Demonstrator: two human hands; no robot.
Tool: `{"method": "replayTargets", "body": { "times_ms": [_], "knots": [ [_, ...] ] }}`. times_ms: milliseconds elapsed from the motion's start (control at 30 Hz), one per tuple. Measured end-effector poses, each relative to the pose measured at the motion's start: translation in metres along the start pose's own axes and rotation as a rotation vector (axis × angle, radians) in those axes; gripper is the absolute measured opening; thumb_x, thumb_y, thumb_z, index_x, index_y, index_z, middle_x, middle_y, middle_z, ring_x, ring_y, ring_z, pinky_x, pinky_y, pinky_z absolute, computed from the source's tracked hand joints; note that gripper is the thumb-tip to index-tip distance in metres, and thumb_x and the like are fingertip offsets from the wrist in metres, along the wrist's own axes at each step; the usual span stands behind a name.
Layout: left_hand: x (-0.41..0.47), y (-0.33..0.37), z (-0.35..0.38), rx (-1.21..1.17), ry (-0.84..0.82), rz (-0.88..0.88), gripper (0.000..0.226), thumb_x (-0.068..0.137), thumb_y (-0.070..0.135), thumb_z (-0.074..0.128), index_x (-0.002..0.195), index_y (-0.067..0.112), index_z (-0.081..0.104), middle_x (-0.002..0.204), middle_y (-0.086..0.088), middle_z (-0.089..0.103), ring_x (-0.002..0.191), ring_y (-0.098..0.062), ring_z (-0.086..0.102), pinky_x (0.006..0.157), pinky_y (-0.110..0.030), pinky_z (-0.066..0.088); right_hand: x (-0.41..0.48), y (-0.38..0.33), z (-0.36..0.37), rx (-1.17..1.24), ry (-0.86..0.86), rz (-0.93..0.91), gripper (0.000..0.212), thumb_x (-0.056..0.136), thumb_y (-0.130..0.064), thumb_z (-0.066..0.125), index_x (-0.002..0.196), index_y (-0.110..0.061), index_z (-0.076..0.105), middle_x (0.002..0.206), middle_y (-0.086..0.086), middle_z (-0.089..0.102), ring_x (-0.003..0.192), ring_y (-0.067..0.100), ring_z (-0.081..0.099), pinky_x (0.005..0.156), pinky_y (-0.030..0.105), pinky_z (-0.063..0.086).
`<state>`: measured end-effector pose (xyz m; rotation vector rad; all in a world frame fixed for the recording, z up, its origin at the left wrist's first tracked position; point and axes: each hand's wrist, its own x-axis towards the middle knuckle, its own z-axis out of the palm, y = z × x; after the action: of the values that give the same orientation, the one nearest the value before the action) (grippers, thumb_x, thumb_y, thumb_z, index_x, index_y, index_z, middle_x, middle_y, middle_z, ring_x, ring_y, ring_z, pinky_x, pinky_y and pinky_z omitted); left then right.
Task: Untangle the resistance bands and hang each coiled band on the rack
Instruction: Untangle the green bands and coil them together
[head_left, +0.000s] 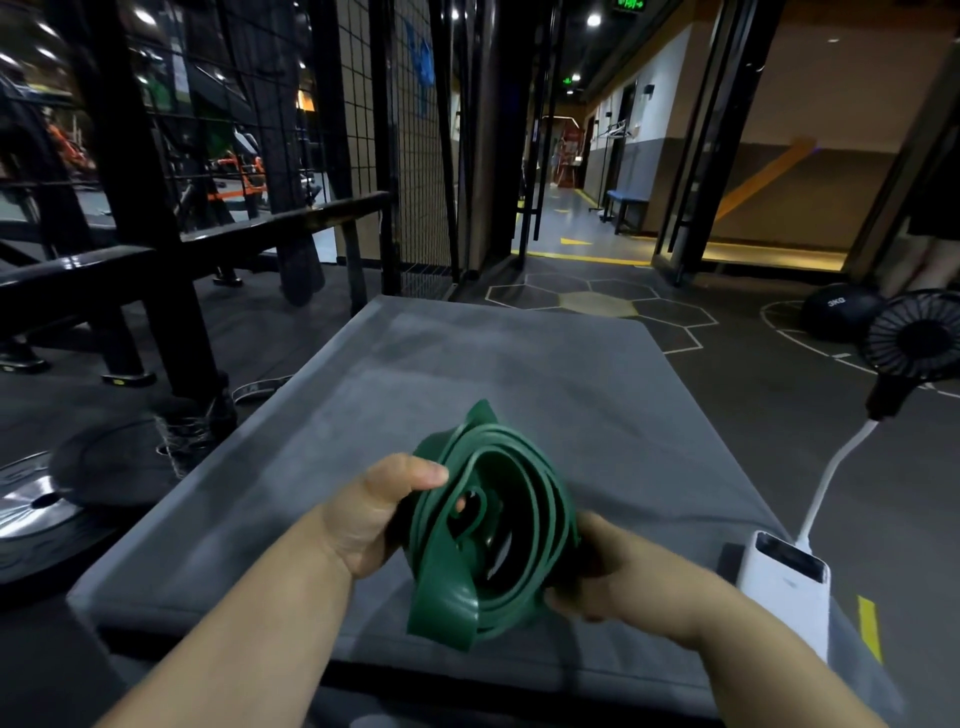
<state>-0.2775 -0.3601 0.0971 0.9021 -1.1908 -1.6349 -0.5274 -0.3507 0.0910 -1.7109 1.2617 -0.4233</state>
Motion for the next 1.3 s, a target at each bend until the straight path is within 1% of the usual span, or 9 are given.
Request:
{"method": "replayTargets", "body": {
  "times_ms": [100,267,500,667,833,933,1067,1200,1300],
  "knots": [
    [0.0,0.001,0.003,0.099,-0.097,-0.03,0.051,0.051,0.027,0.07,0.093,-0.002,0.072,0.085,-0.021,0.067,0.072,-0.028,0.066,0.067,-0.031,0.056,-0.002,0.004,-0.014,0.118,0.076,-0.117,0.08,0.046,-0.043,0.07,0.124,-0.035,0.053,0.126,-0.006,0.059,0.115,0.005,0.056,0.089,0.024,0.053],
    [-0.001,-0.003,0.021,0.267,-0.254,-0.084,0.053,0.059,0.025,0.07,0.104,-0.002,0.064,0.089,-0.01,0.069,0.079,-0.021,0.066,0.072,-0.028,0.052,0.001,-0.011,-0.007,0.171,0.153,-0.445,0.07,0.063,-0.053,0.076,0.127,-0.055,0.051,0.145,-0.026,0.039,0.135,-0.01,0.033,0.106,0.022,0.035],
    [0.0,-0.005,0.03,0.259,-0.282,-0.064,0.051,0.065,0.022,0.069,0.112,0.001,0.063,0.096,-0.011,0.067,0.086,-0.022,0.064,0.075,-0.028,0.051,0.012,-0.006,0.0,-0.143,0.404,-0.618,0.047,0.065,-0.077,0.068,0.094,-0.041,0.06,0.108,-0.017,0.055,0.106,0.006,0.056,0.083,0.018,0.045],
    [-0.002,-0.009,0.034,0.138,-0.318,-0.045,0.039,0.065,0.022,0.066,0.1,0.006,0.069,0.082,-0.006,0.069,0.073,-0.017,0.065,0.065,-0.025,0.051,0.014,0.0,-0.009,-0.385,0.566,-0.703,0.063,0.064,-0.085,0.058,0.073,-0.024,0.047,0.076,-0.01,0.045,0.068,0.002,0.044,0.057,0.017,0.034],
    [-0.001,-0.011,0.034,0.091,-0.272,-0.047,0.035,0.062,0.025,0.067,0.092,0.007,0.072,0.075,-0.007,0.067,0.066,-0.018,0.063,0.062,-0.026,0.051,0.019,0.0,-0.006,-0.538,0.686,-0.868,0.068,0.081,-0.076,0.05,0.06,-0.011,0.051,0.072,-0.001,0.053,0.072,0.017,0.053,0.064,0.031,0.043],
    [0.0,-0.011,0.036,0.132,-0.175,-0.052,0.047,0.058,0.028,0.071,0.098,0.003,0.069,0.079,-0.011,0.069,0.069,-0.02,0.065,0.063,-0.027,0.052,0.022,0.001,-0.006,-0.571,0.736,-0.762,0.07,0.085,-0.075,0.045,0.067,-0.01,0.061,0.074,0.0,0.055,0.074,0.019,0.054,0.067,0.029,0.044],
    [0.004,-0.008,0.043,0.215,0.068,-0.035,0.04,0.056,0.026,0.082,0.091,0.007,0.074,0.087,-0.013,0.074,0.079,-0.024,0.07,0.077,-0.031,0.054,0.014,-0.003,-0.003,-0.393,0.676,-0.484,0.052,0.085,-0.039,0.072,0.133,-0.028,0.056,0.109,-0.014,0.048,0.104,0.005,0.048,0.09,0.022,0.042],
    [0.008,-0.004,0.048,0.142,0.296,-0.006,0.011,0.079,0.017,0.072,0.078,0.007,0.07,0.065,-0.007,0.072,0.056,-0.015,0.066,0.048,-0.015,0.046,0.002,-0.021,0.005,-0.095,0.573,-0.429,0.019,0.087,-0.051,0.057,0.093,-0.035,0.063,0.092,-0.014,0.06,0.09,0.001,0.056,0.076,0.022,0.044],
    [0.008,-0.005,0.054,0.157,0.326,-0.014,0.019,0.087,0.024,0.068,0.08,0.007,0.07,0.065,-0.005,0.072,0.052,-0.011,0.066,0.044,-0.013,0.044,-0.001,-0.034,0.022,-0.042,0.329,-0.307,0.056,0.08,-0.076,0.048,0.097,-0.024,0.06,0.088,-0.007,0.065,0.082,0.004,0.061,0.076,0.03,0.05]
  ]
}}
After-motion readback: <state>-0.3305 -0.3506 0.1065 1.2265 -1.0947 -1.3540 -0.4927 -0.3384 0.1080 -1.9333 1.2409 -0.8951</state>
